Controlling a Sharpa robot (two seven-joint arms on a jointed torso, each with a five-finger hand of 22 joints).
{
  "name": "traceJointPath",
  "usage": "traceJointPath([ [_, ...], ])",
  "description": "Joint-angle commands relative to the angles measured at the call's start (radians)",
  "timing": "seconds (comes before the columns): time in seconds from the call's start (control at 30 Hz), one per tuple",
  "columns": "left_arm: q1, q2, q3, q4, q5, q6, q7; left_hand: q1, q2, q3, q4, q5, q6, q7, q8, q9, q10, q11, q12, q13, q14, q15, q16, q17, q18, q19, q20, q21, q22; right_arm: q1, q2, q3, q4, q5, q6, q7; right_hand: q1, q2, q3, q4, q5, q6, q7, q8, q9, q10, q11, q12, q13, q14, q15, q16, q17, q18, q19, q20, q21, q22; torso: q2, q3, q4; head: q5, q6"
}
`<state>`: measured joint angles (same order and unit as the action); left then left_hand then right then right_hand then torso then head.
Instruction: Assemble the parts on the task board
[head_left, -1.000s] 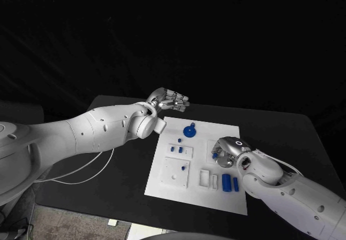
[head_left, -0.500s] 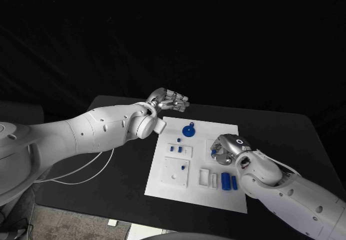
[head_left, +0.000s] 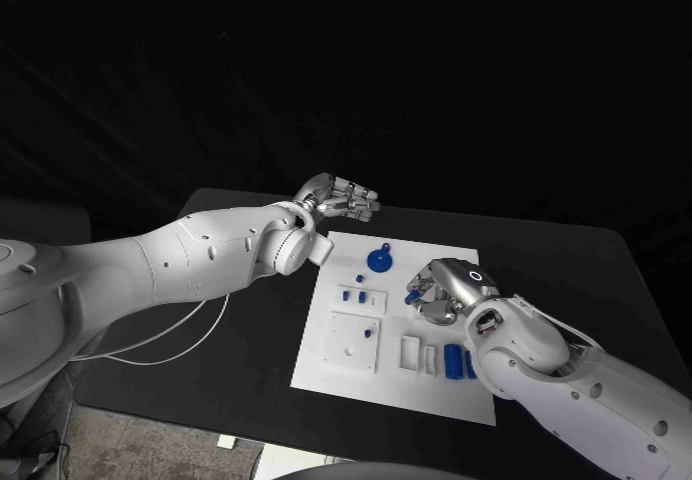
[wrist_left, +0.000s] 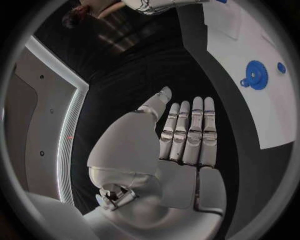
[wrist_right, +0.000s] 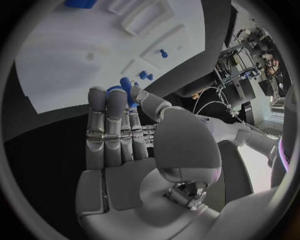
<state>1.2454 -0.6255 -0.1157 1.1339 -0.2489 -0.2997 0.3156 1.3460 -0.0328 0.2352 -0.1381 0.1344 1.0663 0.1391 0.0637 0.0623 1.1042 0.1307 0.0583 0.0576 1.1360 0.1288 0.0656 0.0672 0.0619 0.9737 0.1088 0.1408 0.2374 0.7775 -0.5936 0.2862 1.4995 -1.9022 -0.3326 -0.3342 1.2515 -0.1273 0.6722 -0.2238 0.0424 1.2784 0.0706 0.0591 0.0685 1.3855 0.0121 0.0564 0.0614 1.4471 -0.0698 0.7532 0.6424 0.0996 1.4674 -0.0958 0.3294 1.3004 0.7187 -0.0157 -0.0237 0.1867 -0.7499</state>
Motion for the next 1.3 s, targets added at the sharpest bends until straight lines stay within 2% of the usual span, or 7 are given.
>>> traceJointPath([
  [0.03,0.001,0.002,0.001,0.002,-0.002,0.011,0.007,-0.002,0.007,0.005,0.002,-0.002,-0.007,-0.001,0.000,0.000,0.002,0.002,0.003,0.000,0.000,-0.005,-0.003,-0.001,-0.003,0.002,-0.003,-0.001,-0.001,-0.003,0.008,0.000,0.020,0.041,0.015,0.012,-0.007,0.009,0.001,-0.002,0.006,0.008,0.003,0.006,0.006,0.004,0.000,0.004,0.001,0.004,-0.006,-0.003,0.001,0.005,0.033,-0.004,0.002,0.002,-0.001,-0.0008,0.0003,0.005,-0.003],
  [0.23,0.001,0.004,0.001,0.001,-0.002,0.011,0.007,-0.002,0.007,0.005,0.002,-0.002,-0.007,-0.001,0.000,0.000,0.002,0.002,0.003,0.000,0.000,-0.005,-0.003,-0.001,-0.003,0.002,-0.003,-0.001,-0.001,-0.022,0.047,-0.009,0.037,0.031,0.016,0.027,-0.008,0.013,-0.002,-0.006,0.006,0.007,0.003,0.005,0.005,0.004,0.000,0.004,0.001,0.004,-0.006,-0.006,0.003,0.005,0.033,-0.004,-0.003,0.003,-0.001,-0.0019,0.0004,0.010,-0.006],
  [0.4,0.001,0.009,0.001,-0.001,-0.002,0.011,0.007,-0.003,0.007,0.003,0.004,-0.002,-0.007,-0.001,0.000,0.000,0.002,0.002,0.003,0.000,-0.001,-0.004,-0.003,-0.001,-0.002,0.002,-0.002,0.001,-0.005,-0.031,0.085,-0.038,0.036,0.008,0.017,0.033,-0.008,0.016,-0.002,-0.011,0.006,0.007,0.003,0.005,0.005,0.004,0.001,0.004,0.001,0.005,-0.006,-0.007,0.004,0.006,0.034,-0.004,-0.008,0.005,0.000,-0.0006,0.0021,0.013,-0.008],
  [0.63,0.001,0.018,0.001,-0.005,-0.002,0.011,0.008,-0.003,0.007,0.003,0.004,-0.002,-0.007,-0.001,0.000,0.000,0.002,0.002,0.003,0.000,-0.001,-0.004,-0.003,-0.001,-0.002,0.002,-0.002,0.001,-0.005,-0.036,0.136,-0.095,0.003,-0.013,0.018,0.036,-0.008,0.021,-0.004,-0.018,0.006,0.005,0.004,0.006,0.005,0.003,0.001,0.004,0.001,0.006,-0.005,-0.010,0.004,0.012,0.035,-0.003,-0.015,0.006,0.001,-0.0006,0.0026,0.021,-0.013],
  [0.73,0.001,0.020,0.001,-0.006,-0.002,0.012,0.008,-0.003,0.007,0.003,0.004,-0.002,-0.007,-0.001,0.000,0.000,0.002,0.002,0.003,0.000,-0.001,-0.004,-0.003,-0.001,-0.002,0.002,-0.002,0.001,-0.005,-0.042,0.152,-0.108,-0.006,-0.017,0.019,0.037,-0.008,0.021,-0.004,-0.018,0.006,0.005,0.004,0.006,0.005,0.003,0.001,0.004,0.001,0.006,-0.005,-0.010,0.004,0.012,0.035,-0.003,-0.015,0.006,0.001,0.0002,0.0023,0.023,-0.014],
  [0.87,0.001,0.022,0.001,-0.007,-0.002,0.012,0.008,-0.003,0.007,0.003,0.004,-0.002,-0.007,-0.001,0.000,0.000,0.002,0.002,0.003,0.000,-0.001,-0.004,-0.003,-0.001,-0.002,0.002,-0.002,0.001,-0.005,-0.051,0.169,-0.116,-0.013,-0.019,0.021,0.038,-0.009,0.022,-0.004,-0.020,0.006,0.005,0.004,0.005,0.005,0.003,0.001,0.004,0.001,0.006,-0.005,-0.011,0.004,0.013,0.036,-0.003,-0.016,0.007,0.000,0.0008,0.0000,0.026,-0.014],
  [1.3,0.001,0.027,0.001,-0.009,-0.002,0.015,0.007,-0.003,0.007,0.002,0.006,-0.002,-0.009,-0.001,0.000,0.000,0.000,0.003,0.003,0.000,-0.003,-0.003,-0.003,-0.001,-0.002,0.003,-0.001,0.001,-0.009,-0.061,0.192,-0.125,-0.032,-0.085,0.031,0.019,-0.010,0.023,-0.002,-0.027,0.006,0.006,0.003,0.006,0.005,0.004,0.001,0.004,0.001,0.007,-0.005,-0.011,0.006,0.014,0.037,-0.003,-0.011,0.011,0.000,0.0004,0.0002,0.026,-0.019],
])
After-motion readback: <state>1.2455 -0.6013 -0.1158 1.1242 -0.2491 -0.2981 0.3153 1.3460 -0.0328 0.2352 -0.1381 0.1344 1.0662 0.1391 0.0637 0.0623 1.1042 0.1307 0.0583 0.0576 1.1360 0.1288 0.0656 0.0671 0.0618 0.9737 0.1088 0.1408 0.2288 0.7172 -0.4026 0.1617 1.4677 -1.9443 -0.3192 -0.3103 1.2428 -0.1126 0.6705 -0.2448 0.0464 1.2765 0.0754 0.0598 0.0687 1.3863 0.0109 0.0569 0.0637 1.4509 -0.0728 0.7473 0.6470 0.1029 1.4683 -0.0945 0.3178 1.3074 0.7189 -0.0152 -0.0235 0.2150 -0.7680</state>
